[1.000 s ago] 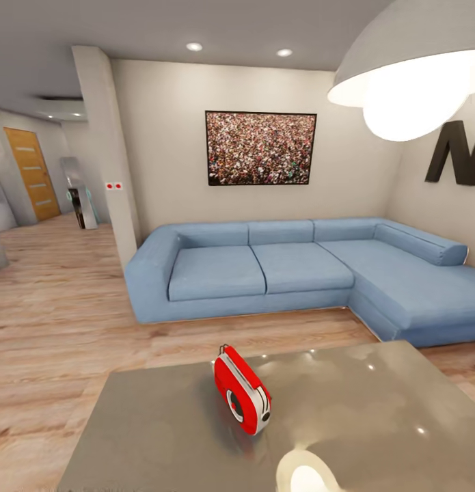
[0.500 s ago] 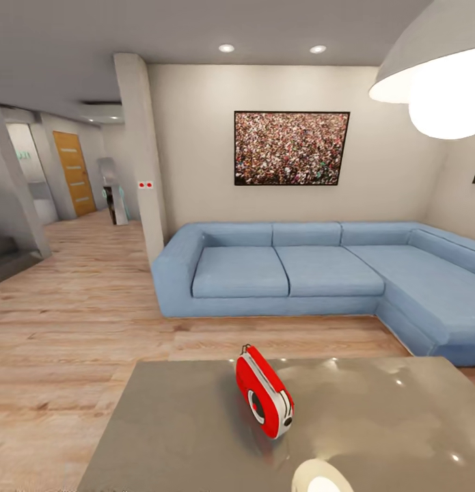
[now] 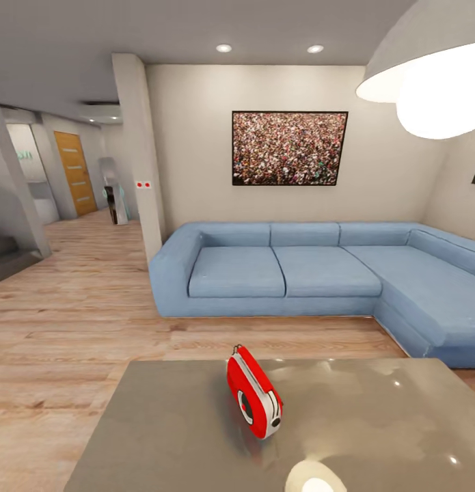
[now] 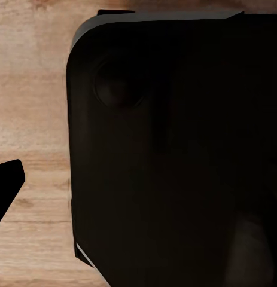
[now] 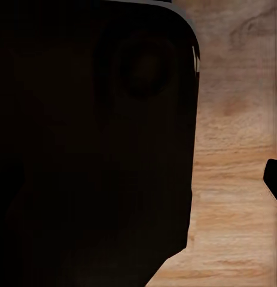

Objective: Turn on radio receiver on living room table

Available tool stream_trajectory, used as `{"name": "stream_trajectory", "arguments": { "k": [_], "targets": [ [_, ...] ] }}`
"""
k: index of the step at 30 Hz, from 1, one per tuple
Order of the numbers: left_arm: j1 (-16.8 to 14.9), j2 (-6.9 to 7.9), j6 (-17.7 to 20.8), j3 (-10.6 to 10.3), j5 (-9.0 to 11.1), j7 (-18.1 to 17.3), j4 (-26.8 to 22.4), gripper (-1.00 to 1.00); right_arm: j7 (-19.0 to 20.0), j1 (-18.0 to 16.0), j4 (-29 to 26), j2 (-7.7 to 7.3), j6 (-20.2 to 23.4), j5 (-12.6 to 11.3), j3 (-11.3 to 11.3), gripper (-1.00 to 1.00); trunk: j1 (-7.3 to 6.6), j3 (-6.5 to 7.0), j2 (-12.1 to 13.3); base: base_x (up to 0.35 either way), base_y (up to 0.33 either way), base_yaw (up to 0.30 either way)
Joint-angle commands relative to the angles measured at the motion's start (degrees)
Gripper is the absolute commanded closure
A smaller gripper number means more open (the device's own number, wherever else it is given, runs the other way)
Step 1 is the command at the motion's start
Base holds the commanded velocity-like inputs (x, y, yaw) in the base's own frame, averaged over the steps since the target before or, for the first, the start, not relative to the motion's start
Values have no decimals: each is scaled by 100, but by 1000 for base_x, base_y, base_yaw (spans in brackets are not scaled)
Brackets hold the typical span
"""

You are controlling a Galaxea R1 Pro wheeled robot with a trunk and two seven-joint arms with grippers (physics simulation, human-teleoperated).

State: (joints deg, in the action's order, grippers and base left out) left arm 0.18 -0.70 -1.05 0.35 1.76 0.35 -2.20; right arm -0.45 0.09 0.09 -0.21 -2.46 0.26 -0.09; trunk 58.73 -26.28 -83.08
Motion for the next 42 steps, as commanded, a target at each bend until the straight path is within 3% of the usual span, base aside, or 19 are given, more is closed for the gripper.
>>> {"name": "stream_trajectory", "arguments": {
  "k": [1,9,42],
  "targets": [
    [0,0,0,0,0,0,0,-100,0,0,0,0,0,0,0,-100,0,0,0,0,-273,1],
    [0,0,0,-2,0,7,0,-100,-5,0,0,-5,0,0,0,-100,0,0,0,0,-159,0],
    [0,3,0,-7,0,8,0,-100,-8,0,0,-4,-1,0,0,-100,0,0,0,13,-3,0]
  ]
}}
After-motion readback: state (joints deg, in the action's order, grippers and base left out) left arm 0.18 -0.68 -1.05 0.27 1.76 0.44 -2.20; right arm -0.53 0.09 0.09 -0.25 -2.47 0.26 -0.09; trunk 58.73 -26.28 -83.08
